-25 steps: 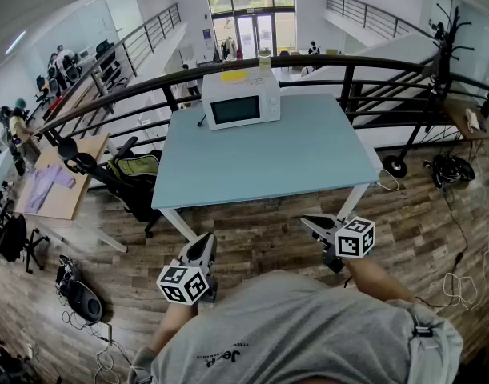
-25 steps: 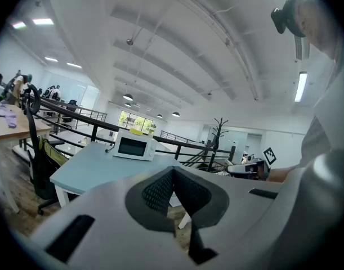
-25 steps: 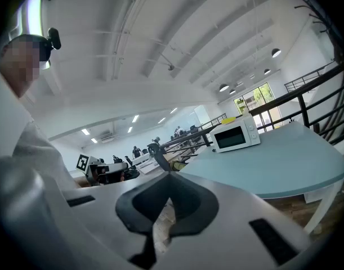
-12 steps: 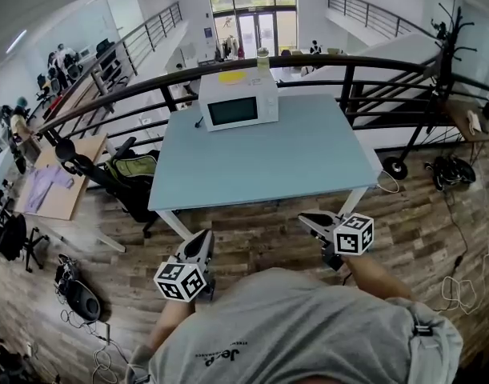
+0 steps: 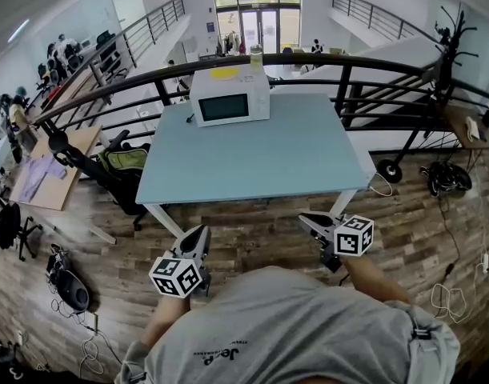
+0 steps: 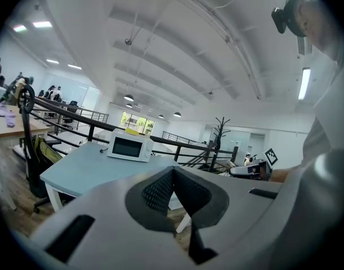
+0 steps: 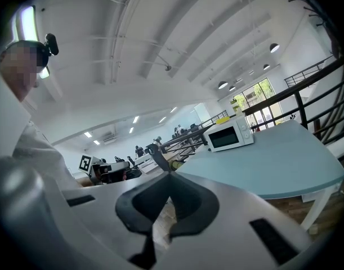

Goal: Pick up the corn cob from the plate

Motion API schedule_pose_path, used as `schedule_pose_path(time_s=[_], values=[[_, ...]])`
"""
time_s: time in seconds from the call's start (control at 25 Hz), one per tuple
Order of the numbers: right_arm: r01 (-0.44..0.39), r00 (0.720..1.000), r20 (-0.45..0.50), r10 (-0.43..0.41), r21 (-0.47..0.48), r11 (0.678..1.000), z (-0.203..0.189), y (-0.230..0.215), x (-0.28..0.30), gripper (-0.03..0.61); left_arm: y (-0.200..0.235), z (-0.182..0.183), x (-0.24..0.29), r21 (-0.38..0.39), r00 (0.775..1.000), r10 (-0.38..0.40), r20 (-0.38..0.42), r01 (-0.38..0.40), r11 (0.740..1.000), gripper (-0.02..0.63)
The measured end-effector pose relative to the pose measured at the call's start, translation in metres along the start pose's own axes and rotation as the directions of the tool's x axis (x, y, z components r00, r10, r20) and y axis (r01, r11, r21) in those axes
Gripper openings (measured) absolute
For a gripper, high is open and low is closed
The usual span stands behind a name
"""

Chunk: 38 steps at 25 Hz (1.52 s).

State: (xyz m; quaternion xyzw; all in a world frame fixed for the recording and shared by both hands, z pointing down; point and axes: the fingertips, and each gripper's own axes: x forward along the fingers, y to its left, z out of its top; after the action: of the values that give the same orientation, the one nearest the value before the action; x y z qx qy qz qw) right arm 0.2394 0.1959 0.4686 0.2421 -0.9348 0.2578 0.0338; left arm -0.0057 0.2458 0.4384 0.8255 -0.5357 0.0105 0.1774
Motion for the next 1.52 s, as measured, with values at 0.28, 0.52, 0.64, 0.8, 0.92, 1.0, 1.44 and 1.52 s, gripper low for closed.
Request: schedule_pose_path(time_s=[0.28, 0.52, 0.64, 0.8, 0.92, 1.0, 1.44, 1.52], values=[[-0.013, 1.0, -0.007, 0.013, 0.015, 1.0, -0.003, -0.026, -0.028, 0.015, -0.035, -0.016, 0.023, -0.009, 1.0, -0.003, -0.022, 0.002, 1.0, 0.008], [-0.02, 1.0, -0.019, 0.021, 0.041, 0.999, -0.007, -0.043, -0.021, 0.015, -0.029, -0.022, 0.034, -0.023, 0.999, 0.014, -0.039, -0.015, 1.0, 0.008], [-0.019, 0.999, -0.028, 0.02, 0.046, 0.999, -0.006, -0.048, -0.004, 0.015, -0.013, -0.022, 0.042, -0.039, 0.999, 0.016, -0.04, -0.018, 0.999, 0.008], [-0.005, 0.999, -0.031, 0.006, 0.047, 0.999, 0.001, -0.055, 0.033, 0.015, 0.021, -0.016, 0.053, -0.047, 0.999, -0.003, -0.039, 0.001, 0.999, 0.008], [0.016, 1.0, -0.026, -0.015, 0.038, 0.999, 0.013, -0.059, 0.07, 0.015, 0.059, -0.004, 0.064, -0.049, 0.999, -0.021, -0.03, 0.019, 0.999, 0.008], [0.029, 0.999, -0.019, -0.028, 0.038, 0.999, 0.023, -0.058, 0.099, 0.015, 0.09, 0.007, 0.071, -0.051, 0.999, -0.034, -0.028, 0.033, 0.998, 0.008], [0.092, 0.996, 0.014, -0.092, 0.013, 0.996, 0.079, -0.046, 0.254, 0.015, 0.235, 0.081, 0.098, -0.009, 0.991, -0.129, -0.035, 0.129, 0.992, 0.008], [0.1, 0.995, 0.007, -0.101, 0.014, 0.995, 0.082, -0.045, 0.274, 0.015, 0.258, 0.086, 0.098, -0.017, 0.991, -0.129, -0.035, 0.128, 0.992, 0.008]])
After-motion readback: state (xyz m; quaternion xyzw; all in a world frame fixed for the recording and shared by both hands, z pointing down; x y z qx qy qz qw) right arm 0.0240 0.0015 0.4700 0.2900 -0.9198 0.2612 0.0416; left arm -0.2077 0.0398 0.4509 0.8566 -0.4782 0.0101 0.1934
